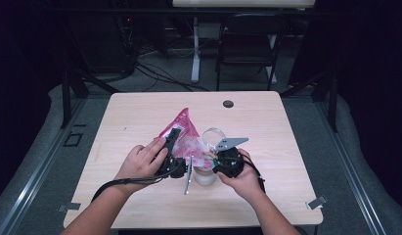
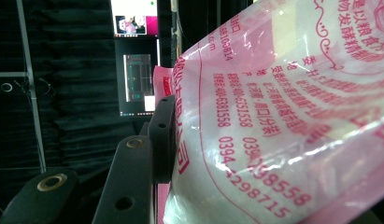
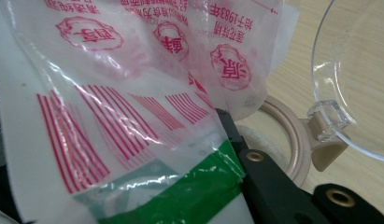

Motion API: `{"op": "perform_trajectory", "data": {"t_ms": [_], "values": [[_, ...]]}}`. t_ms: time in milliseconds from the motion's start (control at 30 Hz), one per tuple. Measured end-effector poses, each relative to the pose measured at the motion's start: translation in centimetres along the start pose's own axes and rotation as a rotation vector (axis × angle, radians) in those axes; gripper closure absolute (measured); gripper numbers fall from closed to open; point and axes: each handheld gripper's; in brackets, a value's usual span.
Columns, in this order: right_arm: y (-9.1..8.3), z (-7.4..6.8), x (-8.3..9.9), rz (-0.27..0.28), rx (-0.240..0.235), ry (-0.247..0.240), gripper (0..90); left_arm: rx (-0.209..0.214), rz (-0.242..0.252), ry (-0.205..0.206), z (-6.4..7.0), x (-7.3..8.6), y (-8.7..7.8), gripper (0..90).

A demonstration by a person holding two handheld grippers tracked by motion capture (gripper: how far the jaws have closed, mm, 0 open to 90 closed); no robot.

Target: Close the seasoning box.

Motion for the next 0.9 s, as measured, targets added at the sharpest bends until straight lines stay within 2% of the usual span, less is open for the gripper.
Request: {"op": "perform_trajectory", "data": {"t_ms": [167,200,233,300,600,733,900], "values": [[-0.01,-0.02,0.00,0.002,-0.001,-0.002,90.0,0.002,-0.001,-0.004,0.02,0.06,-0.01,62.3],[-0.01,-0.03,0.00,0.003,0.000,-0.004,90.0,0.002,-0.008,0.005,-0.08,0.03,-0.06,62.3],[-0.01,-0.05,0.00,0.003,0.003,-0.004,90.0,0.011,-0.013,-0.004,-0.02,0.08,-0.05,62.3],[-0.02,-0.03,-0.01,0.005,0.000,-0.003,90.0,0.003,0.004,-0.011,0.05,0.21,0.11,62.3],[-0.03,-0.06,-0.02,0.006,0.000,-0.005,90.0,0.004,0.000,0.002,-0.13,0.24,0.11,62.2],[-0.08,-0.07,-0.03,0.008,-0.001,-0.003,90.0,0.012,-0.002,-0.014,-0.10,0.31,0.08,62.2],[-0.16,-0.14,-0.06,0.013,0.001,0.000,90.0,0.015,-0.011,-0.014,-0.28,0.29,0.04,62.0]]}}
Point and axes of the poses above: each handheld gripper's, and its own axes: y roughly forward along the jaws, x roughly out of its underside, z roughly to its right, and after that the axes turned 3 degrees about -y, right-handed
